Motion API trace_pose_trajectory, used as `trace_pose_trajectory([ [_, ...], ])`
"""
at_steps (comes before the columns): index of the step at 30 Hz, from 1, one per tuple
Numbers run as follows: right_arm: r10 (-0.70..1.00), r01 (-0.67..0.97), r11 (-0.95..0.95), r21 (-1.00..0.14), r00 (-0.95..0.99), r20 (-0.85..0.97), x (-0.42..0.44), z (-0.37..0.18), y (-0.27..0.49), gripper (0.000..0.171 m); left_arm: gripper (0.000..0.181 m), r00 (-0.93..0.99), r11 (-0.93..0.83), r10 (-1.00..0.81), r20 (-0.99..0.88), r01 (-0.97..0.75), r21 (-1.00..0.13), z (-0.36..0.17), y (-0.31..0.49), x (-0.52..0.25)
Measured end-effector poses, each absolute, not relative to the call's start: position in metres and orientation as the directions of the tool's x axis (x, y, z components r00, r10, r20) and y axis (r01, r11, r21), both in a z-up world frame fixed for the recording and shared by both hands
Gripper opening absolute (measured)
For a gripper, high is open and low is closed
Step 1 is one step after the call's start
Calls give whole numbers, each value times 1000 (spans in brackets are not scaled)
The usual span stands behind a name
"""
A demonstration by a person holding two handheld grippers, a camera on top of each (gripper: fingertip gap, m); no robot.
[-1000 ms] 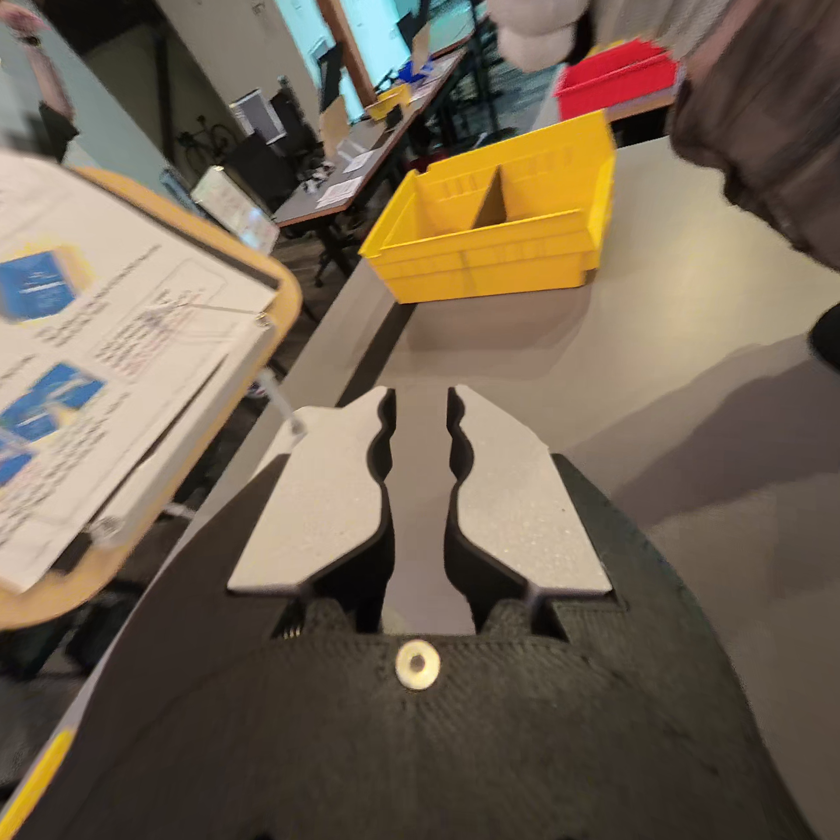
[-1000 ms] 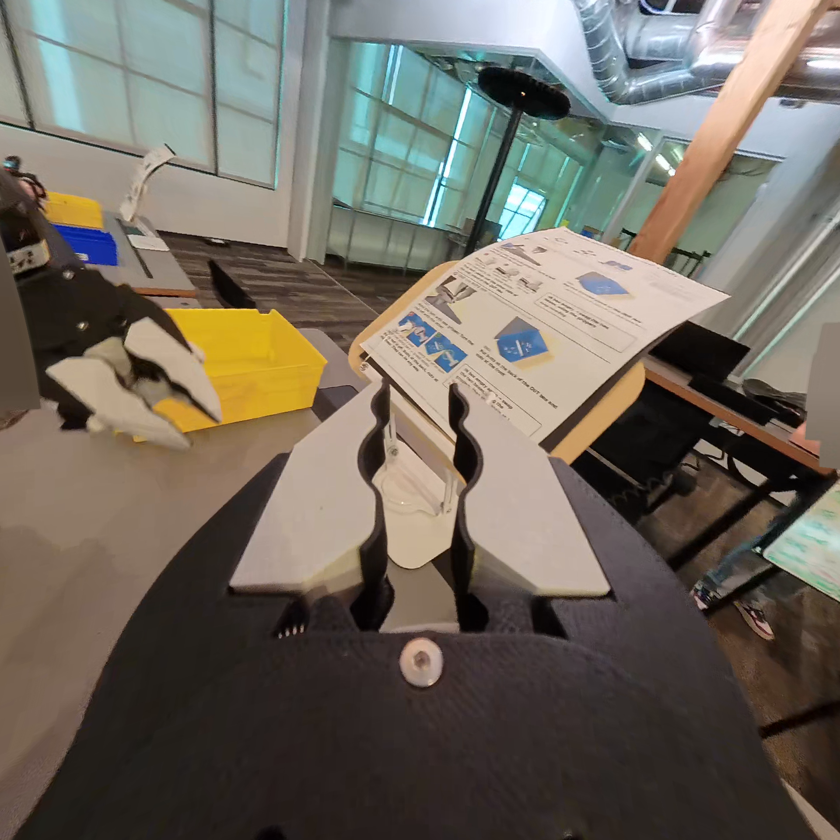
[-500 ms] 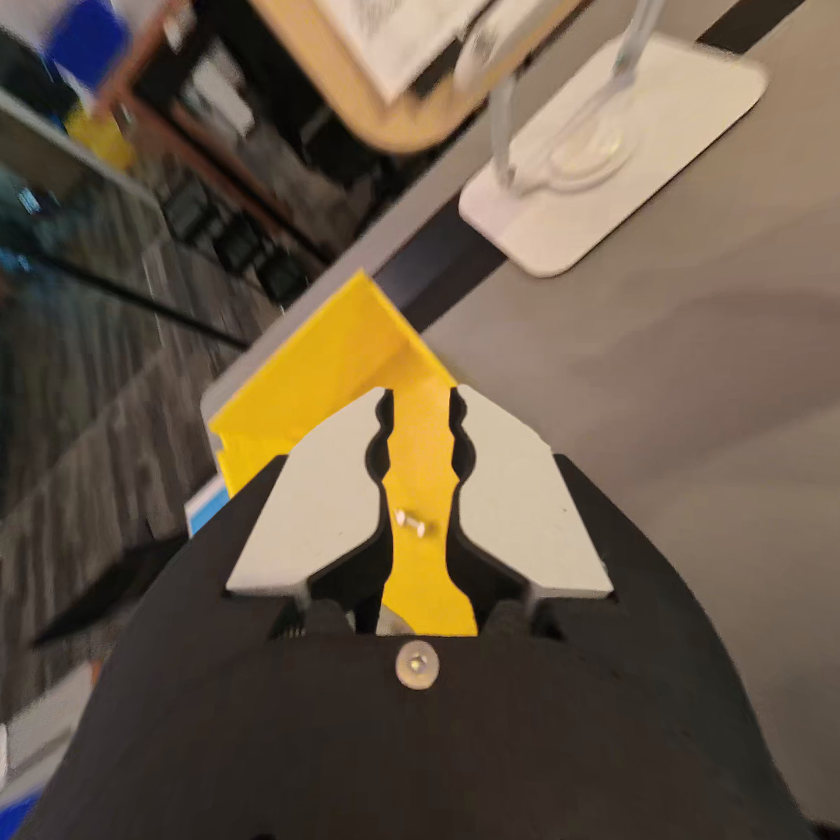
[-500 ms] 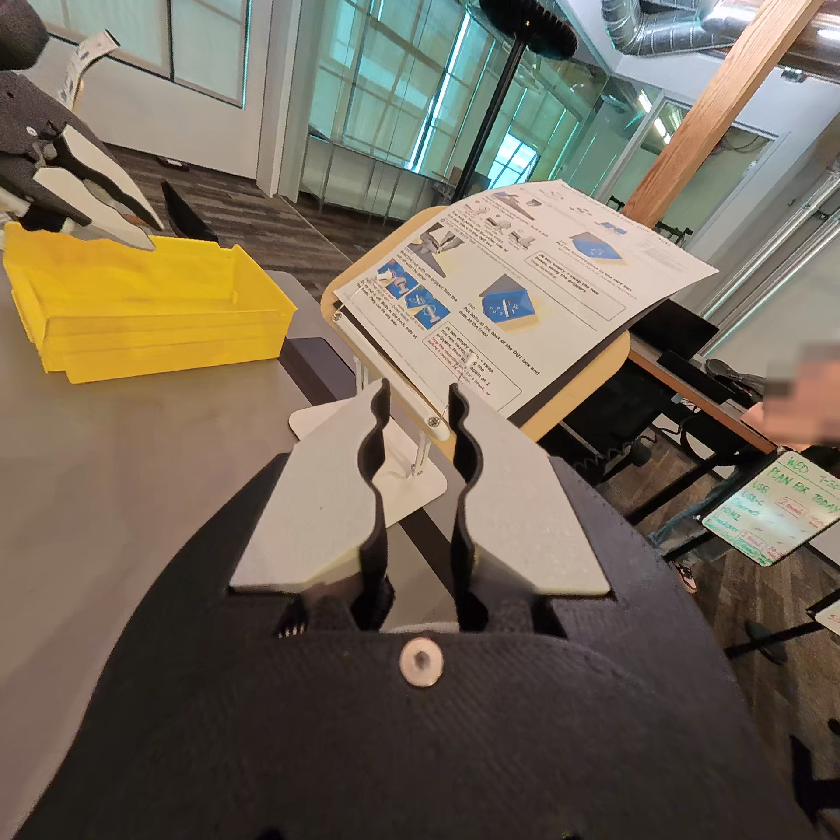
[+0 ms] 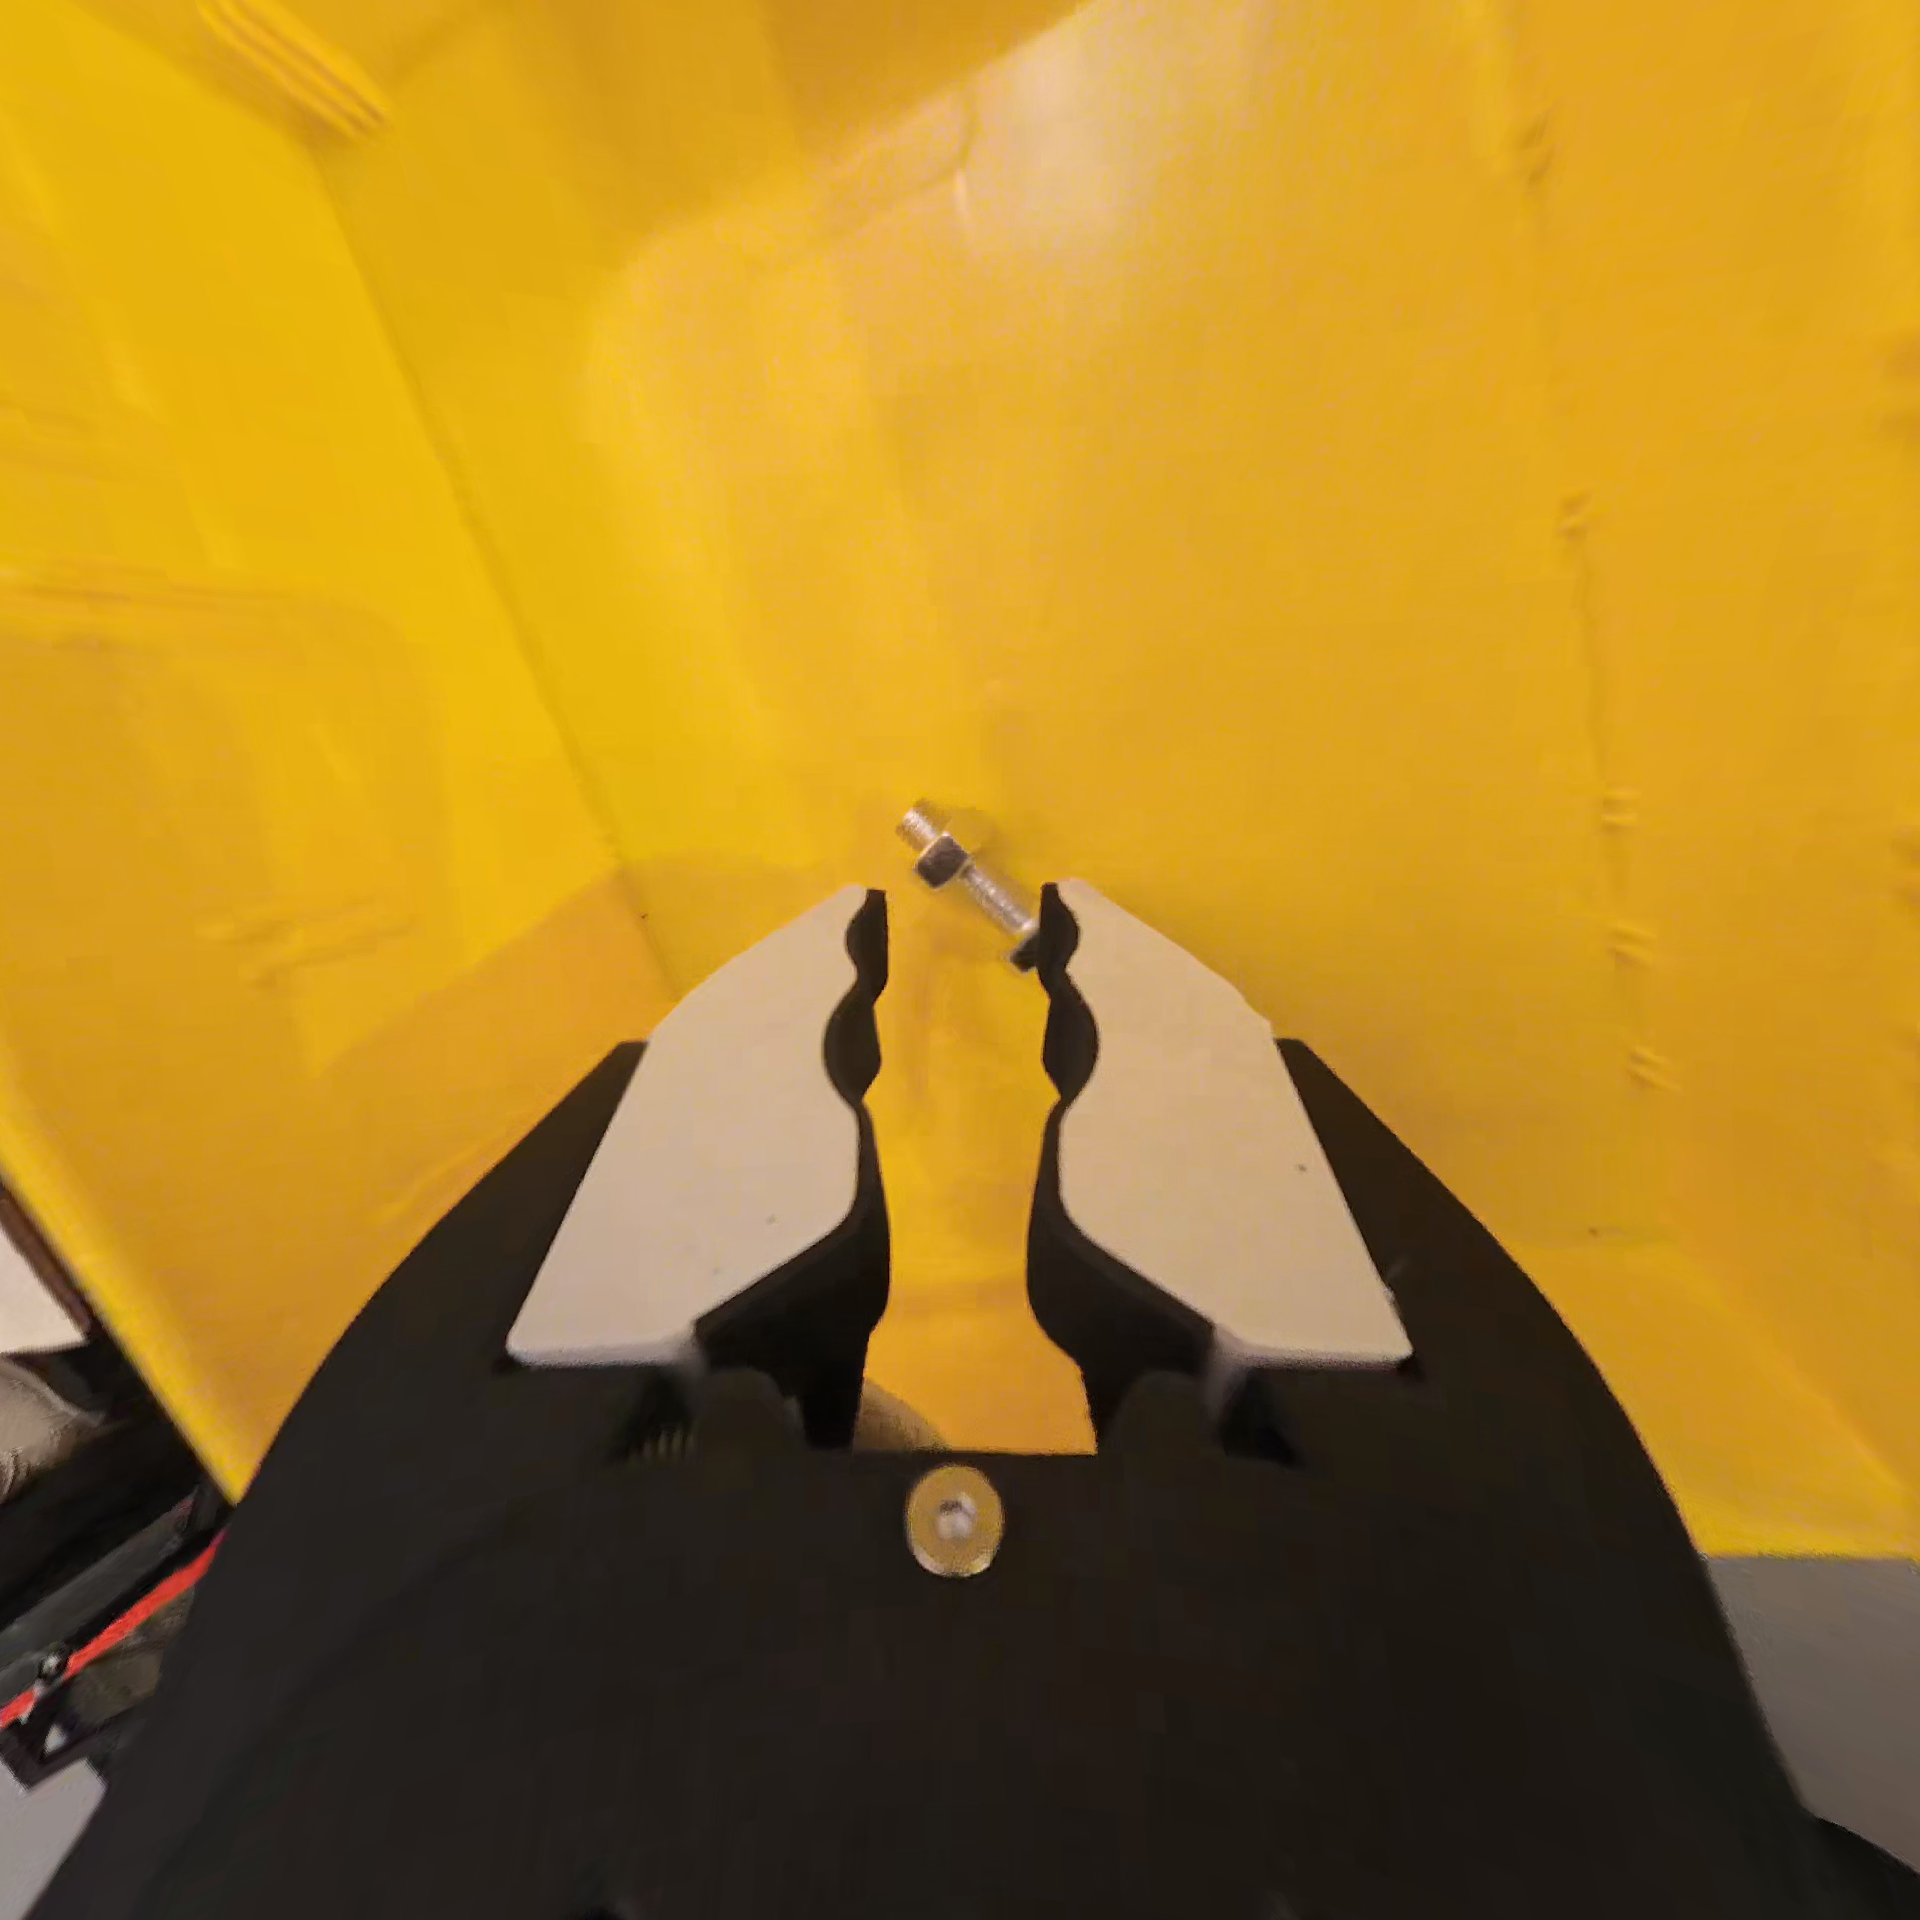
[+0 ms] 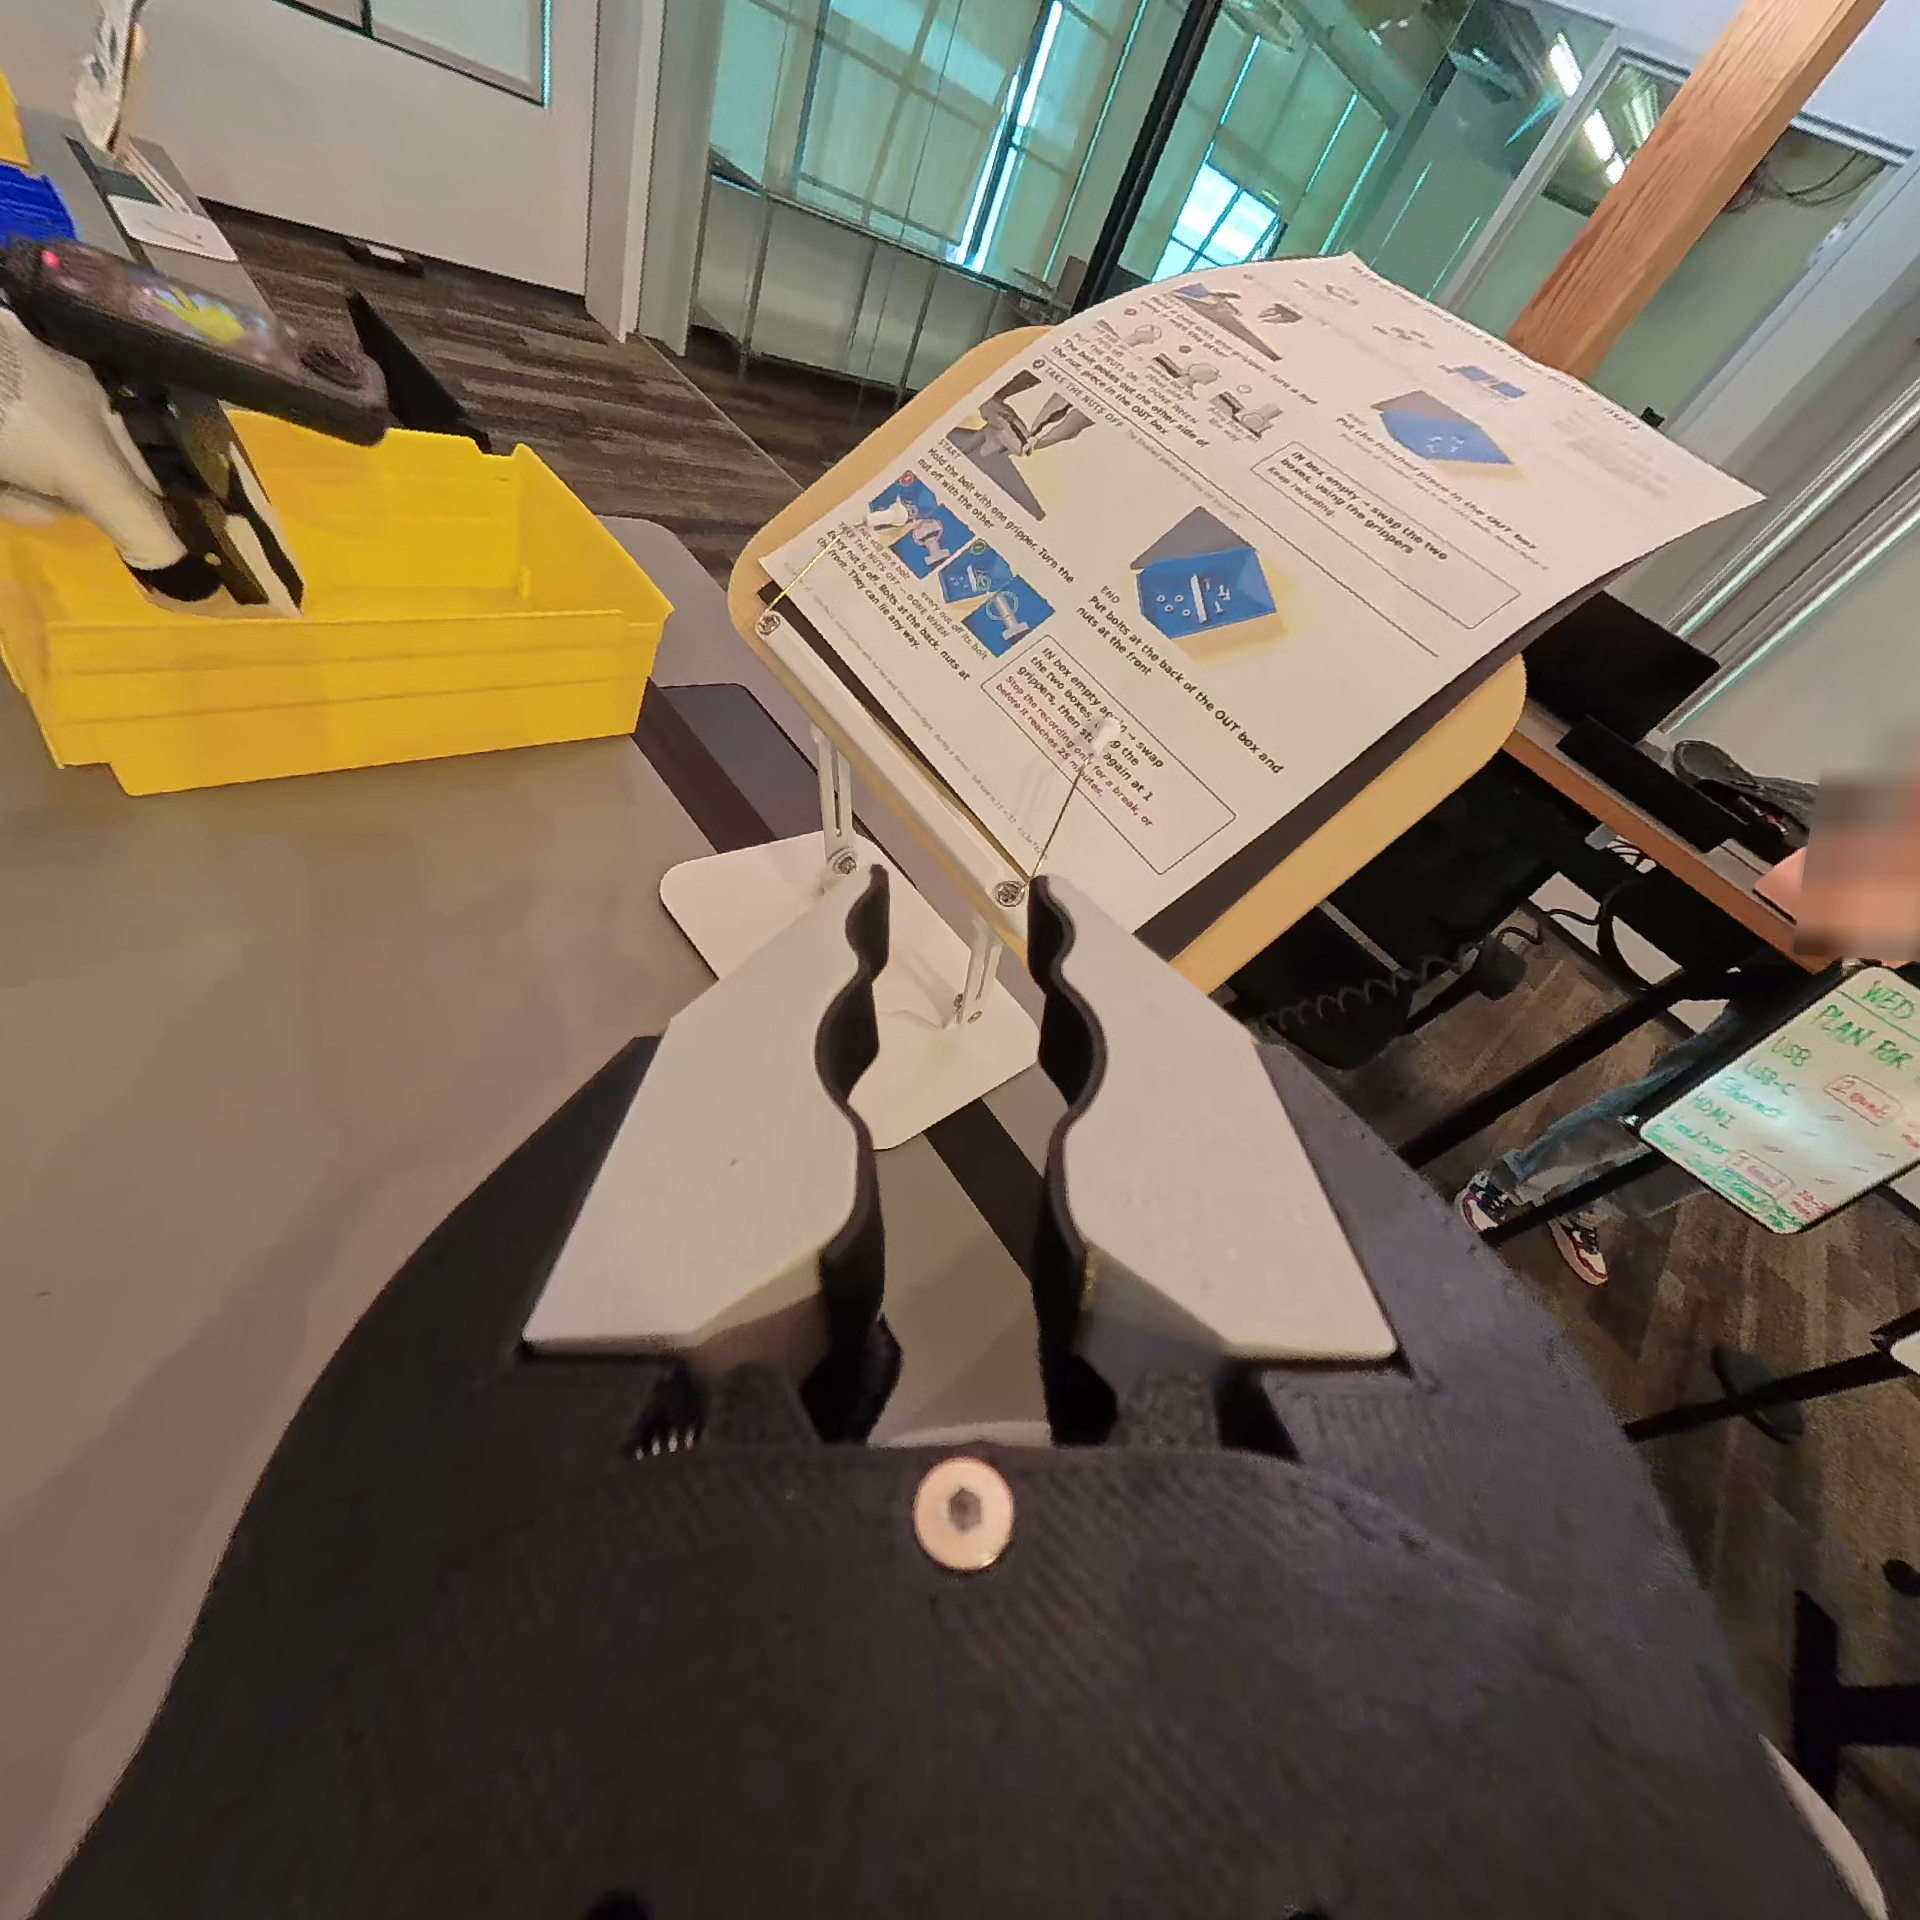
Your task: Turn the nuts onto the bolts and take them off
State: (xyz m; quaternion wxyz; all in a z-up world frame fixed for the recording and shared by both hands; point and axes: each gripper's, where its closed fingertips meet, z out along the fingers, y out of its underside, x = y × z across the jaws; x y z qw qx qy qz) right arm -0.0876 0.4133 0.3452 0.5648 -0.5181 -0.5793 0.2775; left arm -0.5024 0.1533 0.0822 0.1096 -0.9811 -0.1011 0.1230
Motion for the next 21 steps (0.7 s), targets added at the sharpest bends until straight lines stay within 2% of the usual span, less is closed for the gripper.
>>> trace_pose_trajectory([
  [2, 917, 281, 307, -909, 167, 361, -88, 345, 412, 25, 28, 948, -957, 243, -204, 201, -208, 69, 152, -506],
  [3, 919, 279, 307, -910, 164, 360, -89, 345, 411, 25, 20, 949, -952, 255, -184, 213, -222, 66, 155, -506],
  [5, 920, 277, 306, -911, 162, 358, -89, 345, 411, 25, 19, 947, -941, 281, -159, 239, -240, 66, 159, -507],
  [8, 920, 281, 304, -910, 161, 357, -89, 343, 412, 25, 19, 953, -952, 248, -175, 206, -226, 66, 159, -507],
  [12, 921, 272, 308, -912, 154, 357, -91, 344, 409, 25, 18, 952, -949, 219, -215, 156, -273, 69, 160, -507],
  [15, 928, 255, 311, -915, 126, 351, -96, 345, 401, 25, 18, 945, -888, 252, -209, 139, -438, 91, 173, -505],
  [18, 938, 226, 314, -922, 77, 339, -106, 346, 387, 25, 18, 909, -772, 288, -300, 35, -635, 147, 189, -501],
  [21, 952, 176, 301, -937, 1, 306, -125, 347, 363, 24, 18, 845, -627, 278, -456, -200, -753, 218, 213, -468],
])
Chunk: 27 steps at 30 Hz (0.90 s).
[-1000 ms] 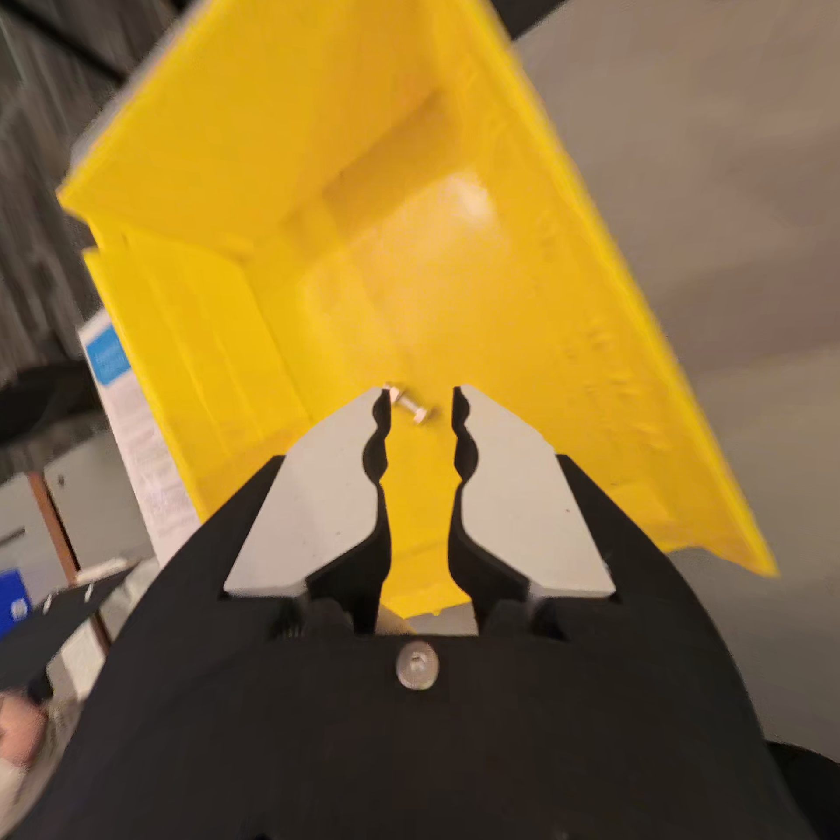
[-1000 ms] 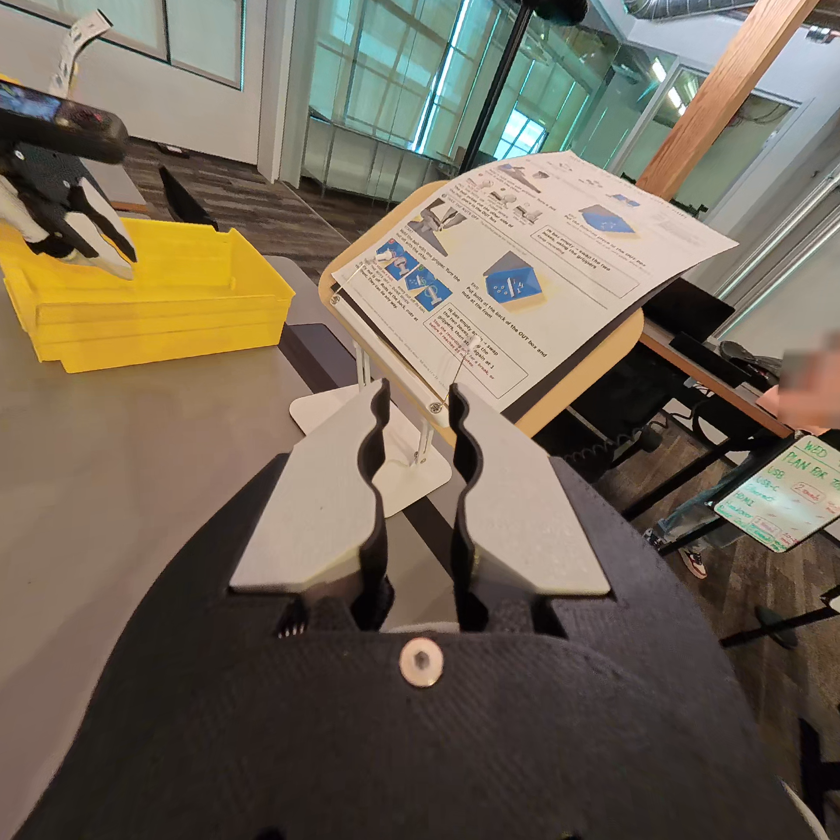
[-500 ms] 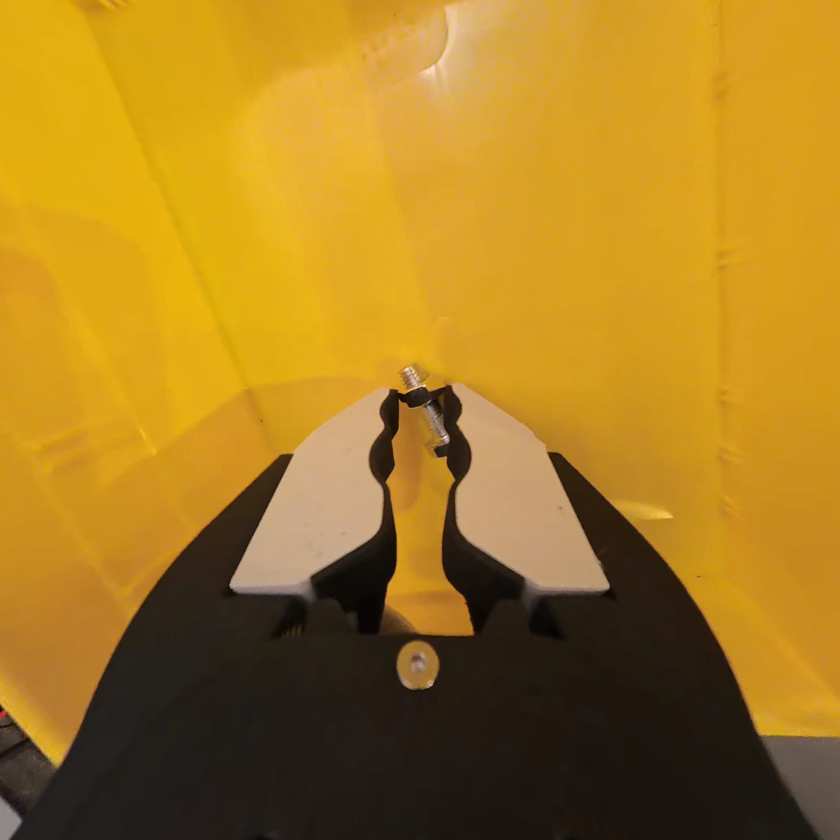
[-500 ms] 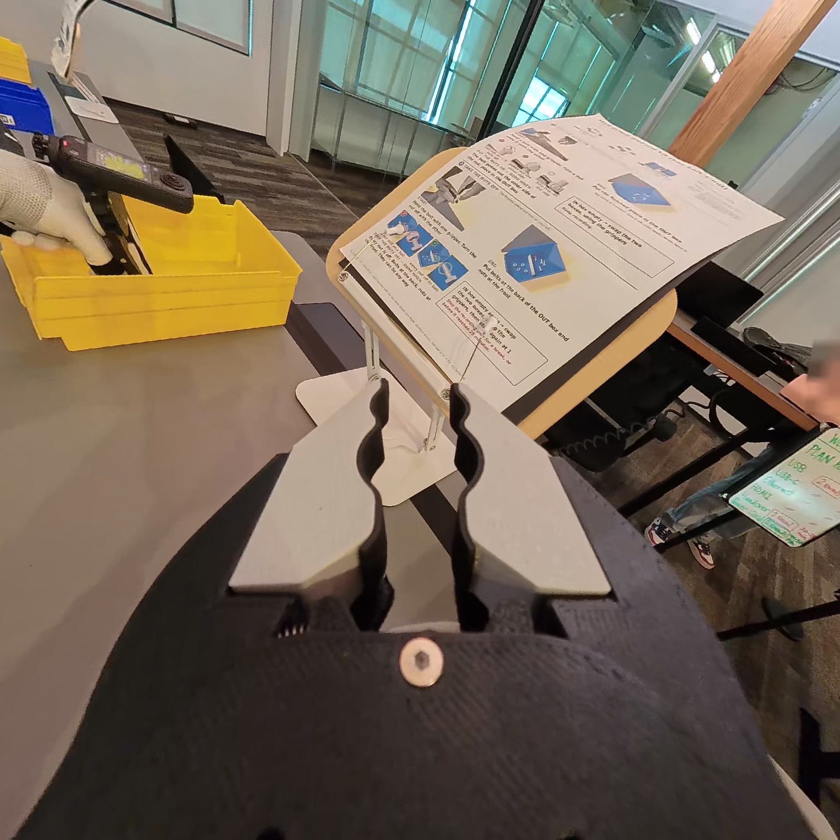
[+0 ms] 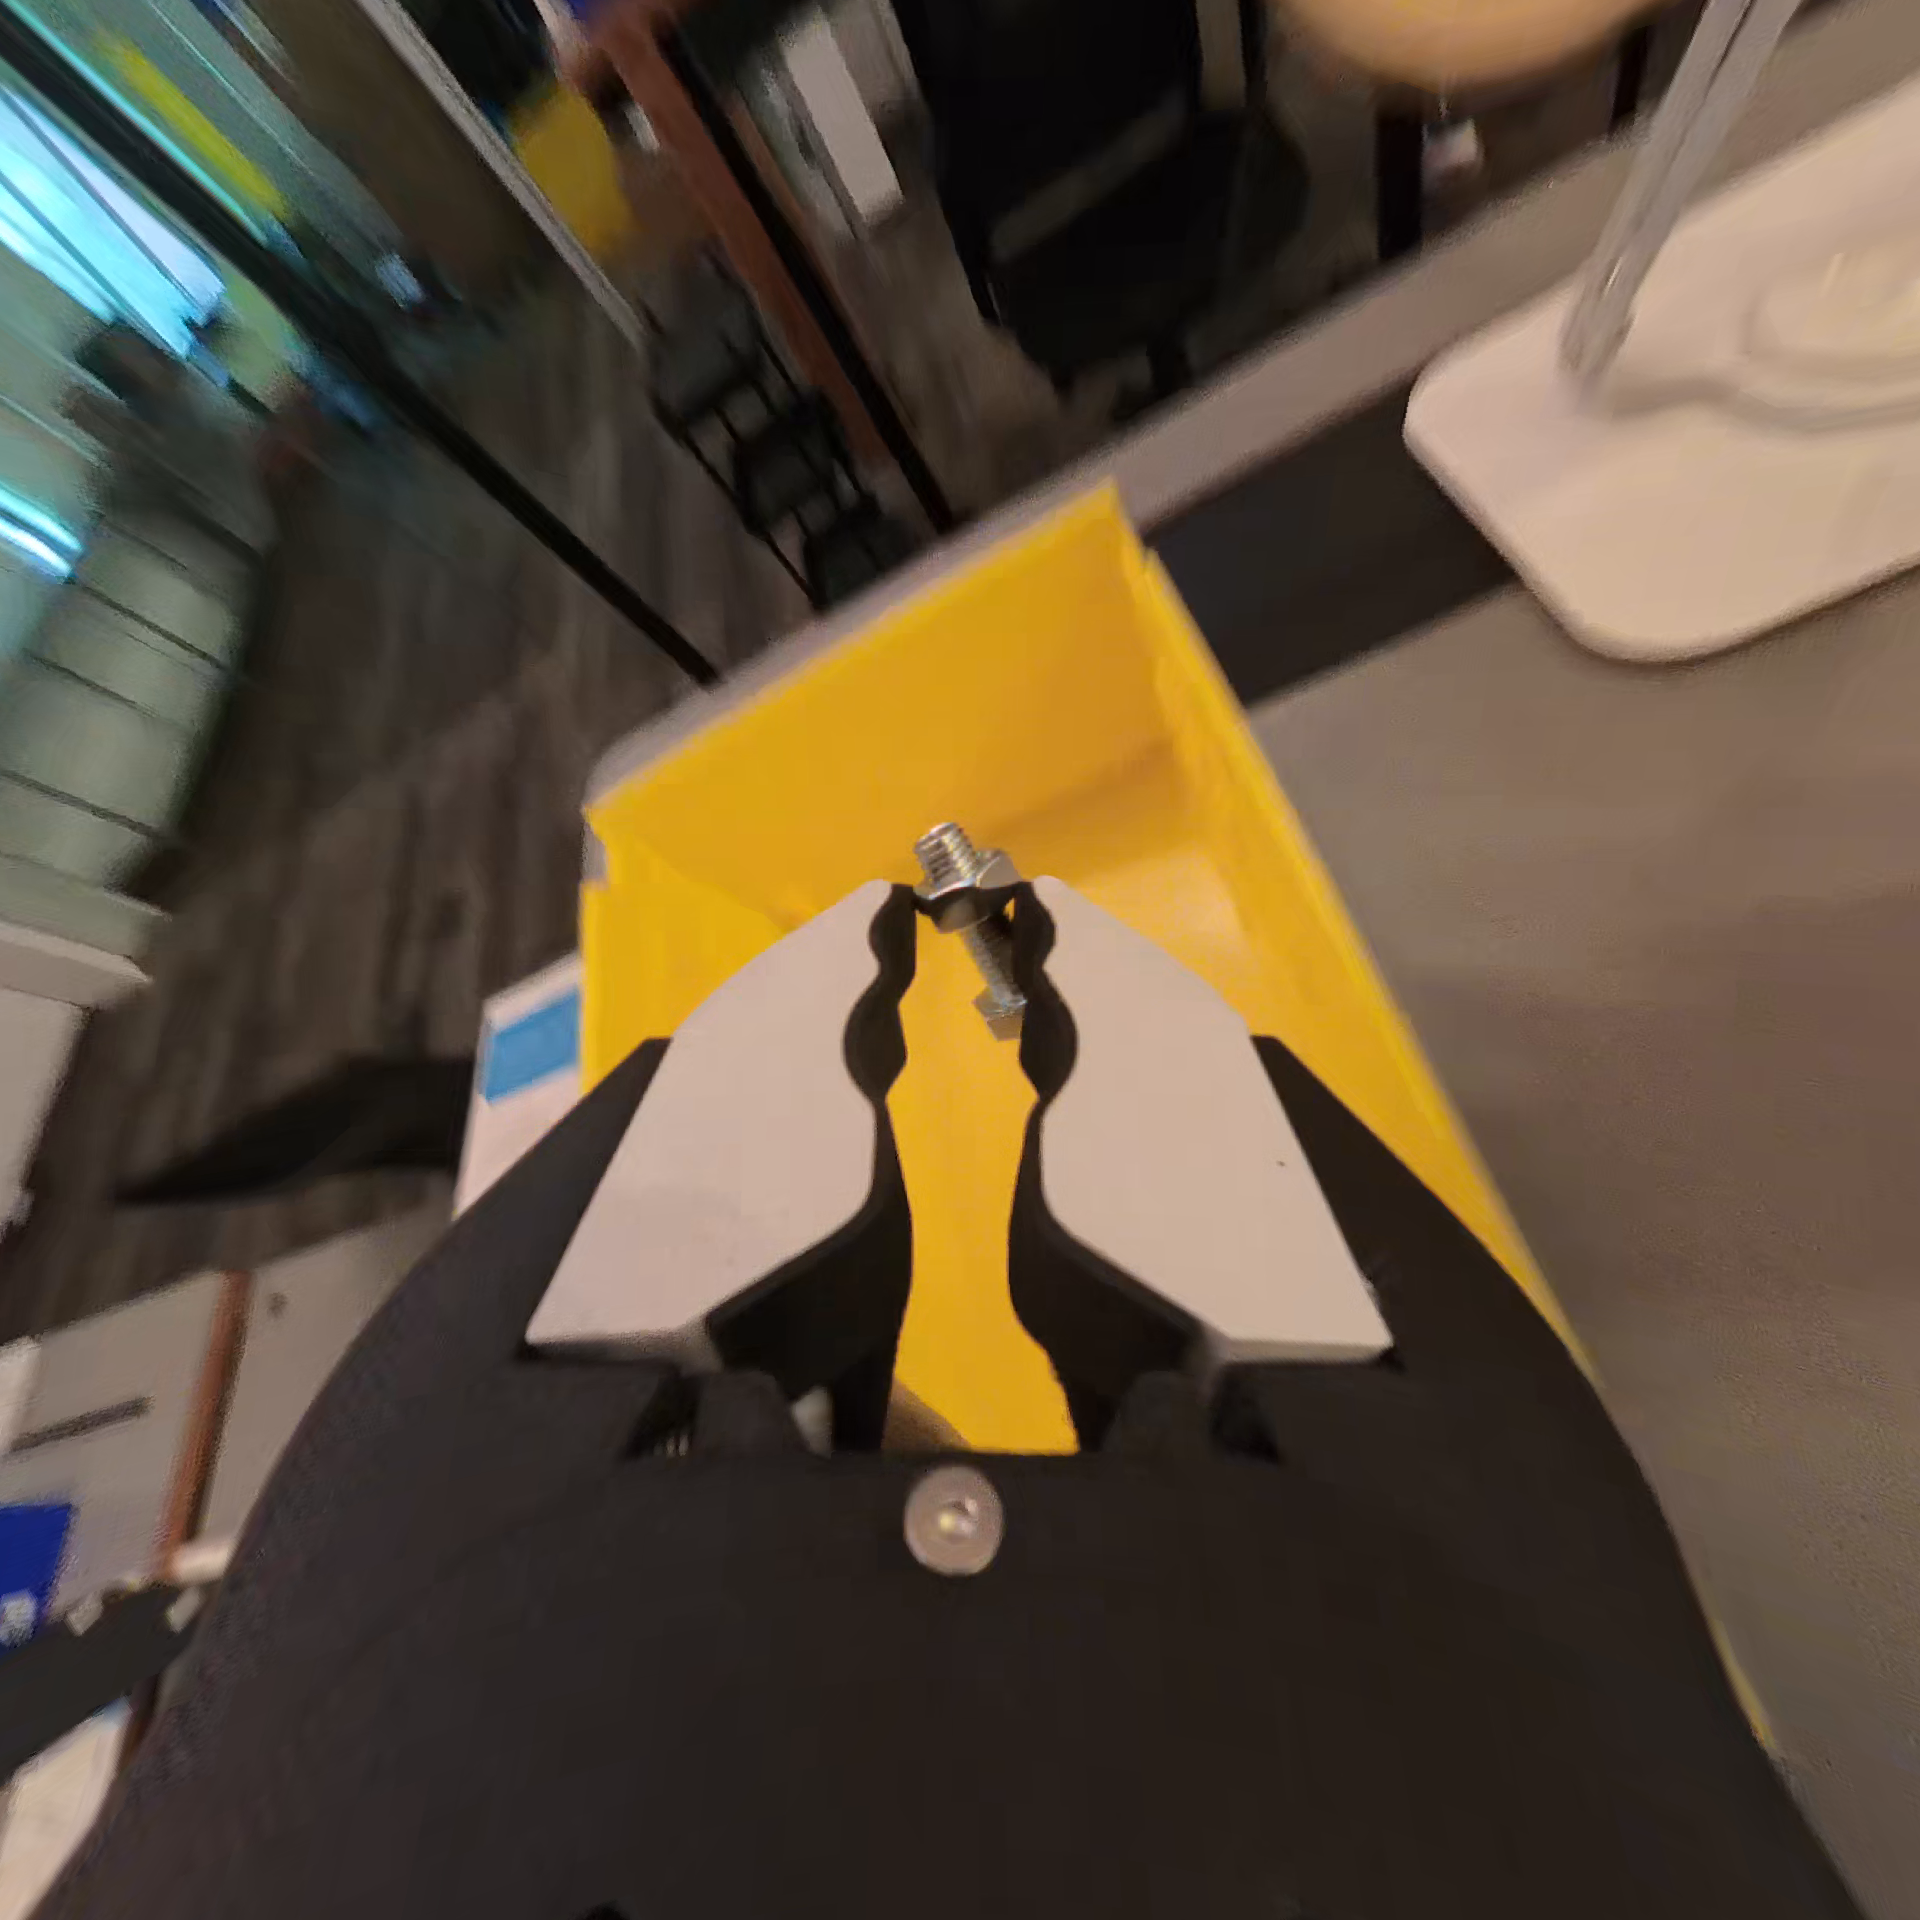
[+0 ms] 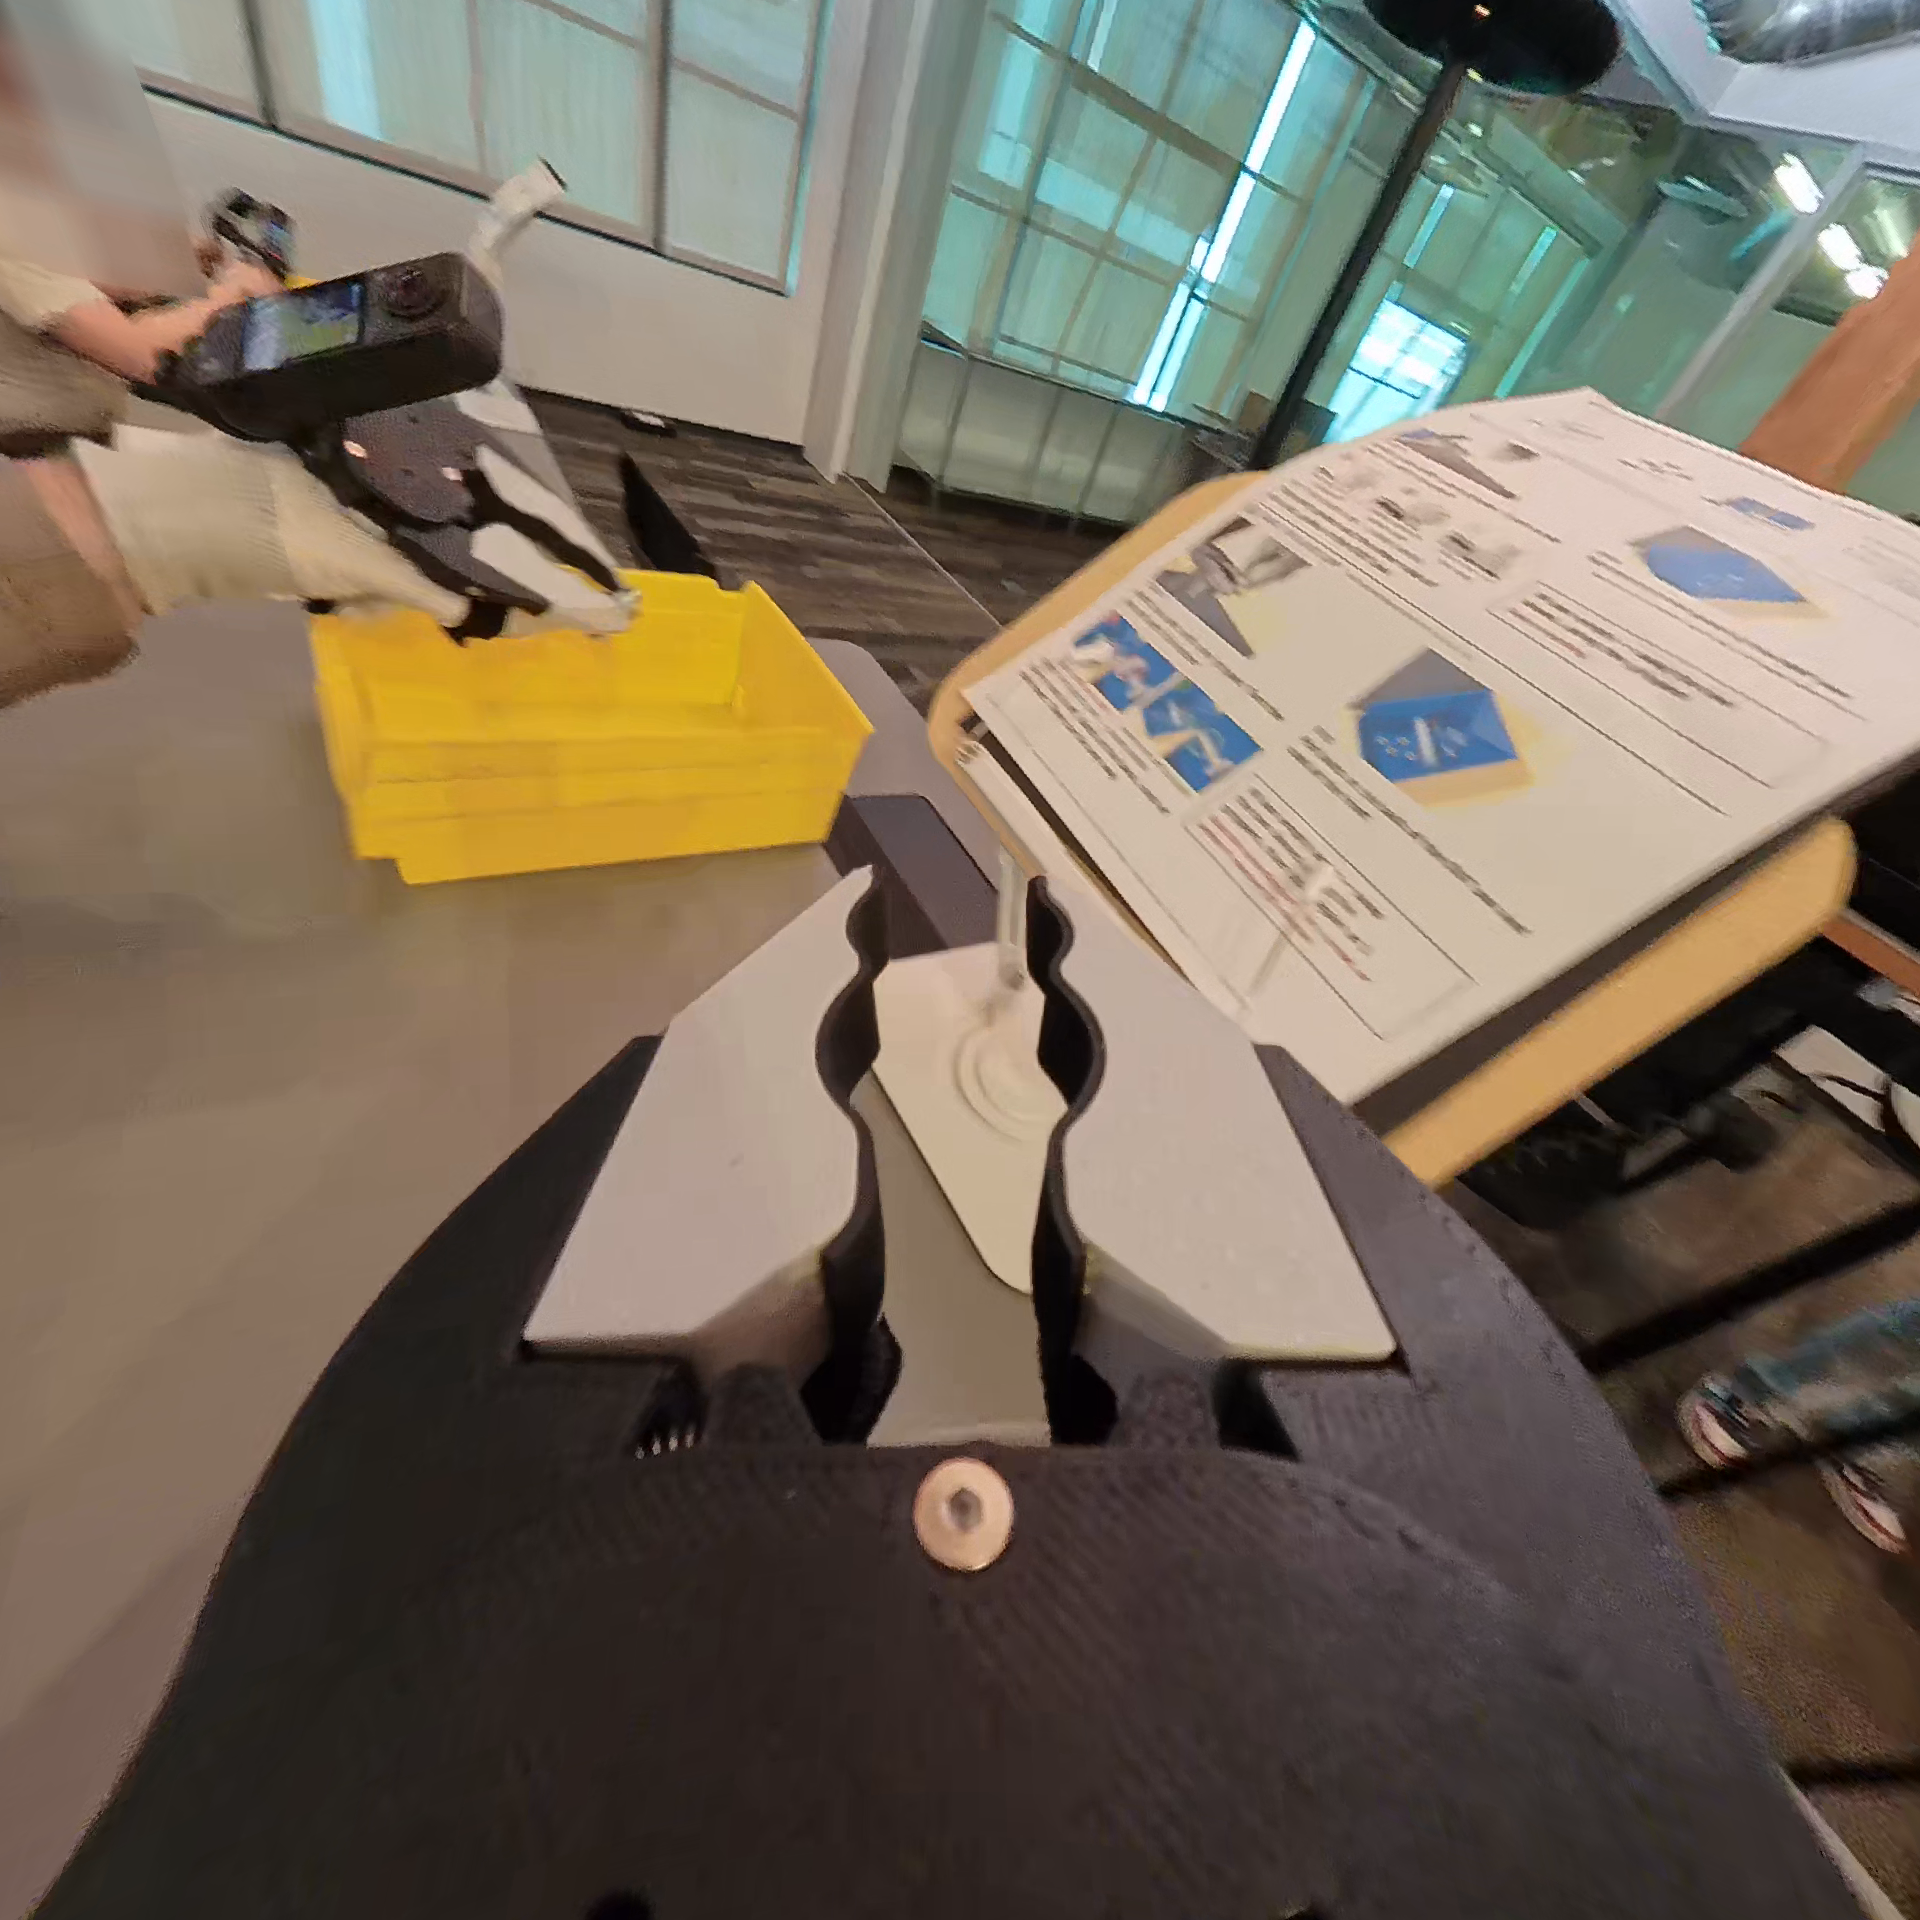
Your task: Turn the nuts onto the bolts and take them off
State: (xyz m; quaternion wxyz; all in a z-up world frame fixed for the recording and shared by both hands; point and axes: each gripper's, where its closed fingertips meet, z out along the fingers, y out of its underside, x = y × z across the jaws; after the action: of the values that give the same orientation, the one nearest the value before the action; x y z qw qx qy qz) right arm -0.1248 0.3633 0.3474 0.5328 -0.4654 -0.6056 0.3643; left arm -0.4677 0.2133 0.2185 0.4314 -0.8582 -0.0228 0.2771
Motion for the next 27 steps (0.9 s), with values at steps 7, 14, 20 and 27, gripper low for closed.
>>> trace_pose_trajectory([
  [7, 982, 60, 160, -985, -109, 153, -178, 344, 315, 27, 18, 529, -297, 262, -807, -751, -589, 318, 274, -325],
  [14, 990, 131, 111, -985, -99, 98, -204, 311, 314, 29, 18, 280, -165, 225, -933, -933, -320, 307, 312, -242],
  [20, 996, 190, 17, -982, -87, 1, -214, 291, 320, 30, 18, 198, -108, 201, -959, -969, -223, 300, 325, -214],
  [27, 996, 188, 43, -981, -82, 28, -219, 285, 320, 16, 18, 171, -108, 179, -969, -975, -192, 295, 330, -213],
])
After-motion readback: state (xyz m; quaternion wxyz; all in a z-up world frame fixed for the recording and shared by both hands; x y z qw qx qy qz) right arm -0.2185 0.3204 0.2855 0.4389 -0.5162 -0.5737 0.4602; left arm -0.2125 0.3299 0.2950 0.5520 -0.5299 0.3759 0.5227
